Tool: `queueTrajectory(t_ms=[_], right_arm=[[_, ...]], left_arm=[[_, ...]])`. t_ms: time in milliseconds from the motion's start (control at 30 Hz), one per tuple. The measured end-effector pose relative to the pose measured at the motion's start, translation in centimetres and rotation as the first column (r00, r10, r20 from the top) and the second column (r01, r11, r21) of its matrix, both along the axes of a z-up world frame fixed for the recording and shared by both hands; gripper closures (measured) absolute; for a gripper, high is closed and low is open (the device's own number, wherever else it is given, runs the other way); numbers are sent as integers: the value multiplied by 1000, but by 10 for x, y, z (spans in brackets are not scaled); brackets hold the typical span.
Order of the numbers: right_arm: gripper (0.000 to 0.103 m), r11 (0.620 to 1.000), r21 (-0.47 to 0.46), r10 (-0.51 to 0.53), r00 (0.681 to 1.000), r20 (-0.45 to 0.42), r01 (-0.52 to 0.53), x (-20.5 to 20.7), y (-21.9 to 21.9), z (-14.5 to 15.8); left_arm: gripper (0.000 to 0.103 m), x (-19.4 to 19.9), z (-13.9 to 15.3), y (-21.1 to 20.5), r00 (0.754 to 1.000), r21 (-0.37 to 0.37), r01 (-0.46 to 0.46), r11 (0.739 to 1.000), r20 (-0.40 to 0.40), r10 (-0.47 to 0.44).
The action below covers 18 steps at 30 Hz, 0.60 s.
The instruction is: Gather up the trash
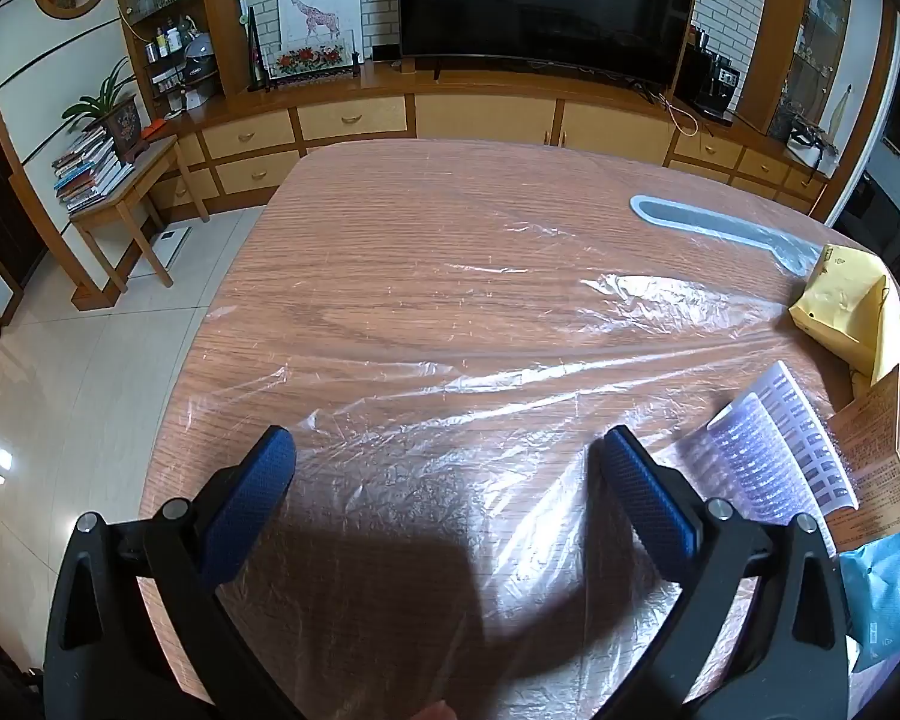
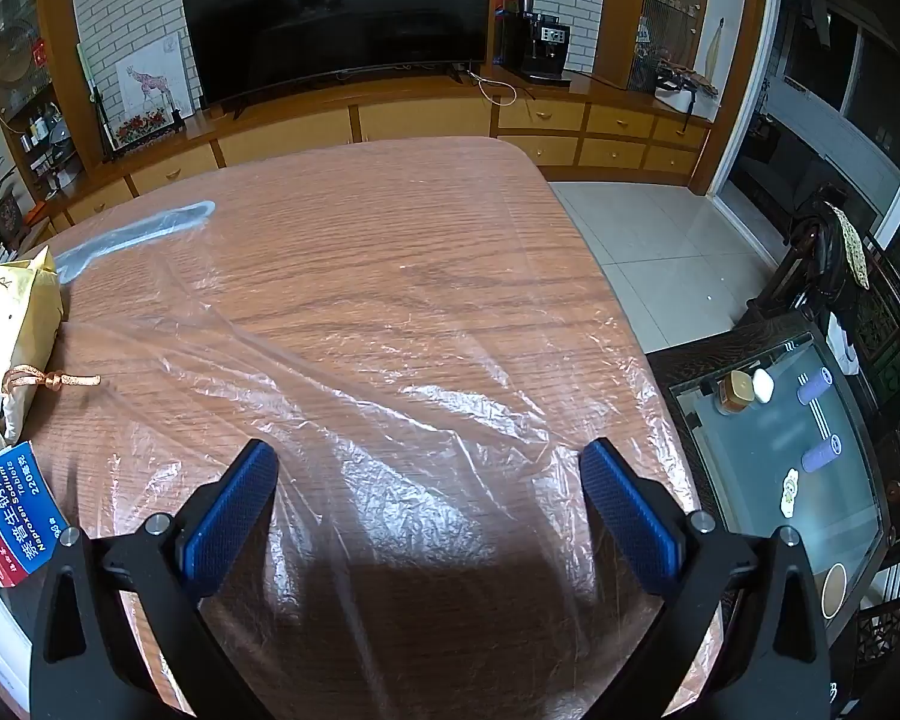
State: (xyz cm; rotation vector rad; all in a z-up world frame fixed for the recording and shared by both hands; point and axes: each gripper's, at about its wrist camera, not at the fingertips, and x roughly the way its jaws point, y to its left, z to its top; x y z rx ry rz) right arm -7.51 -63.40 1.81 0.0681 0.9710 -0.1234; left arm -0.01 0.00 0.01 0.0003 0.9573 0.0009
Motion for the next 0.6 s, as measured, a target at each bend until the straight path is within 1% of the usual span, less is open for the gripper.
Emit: queueTrajectory(t_ms=[600], right_arm=[[4, 1000, -4, -9, 1000, 2, 9, 0, 1, 0]], left_arm=[[1, 0, 0, 0, 1000, -2, 0, 1000, -2, 0]])
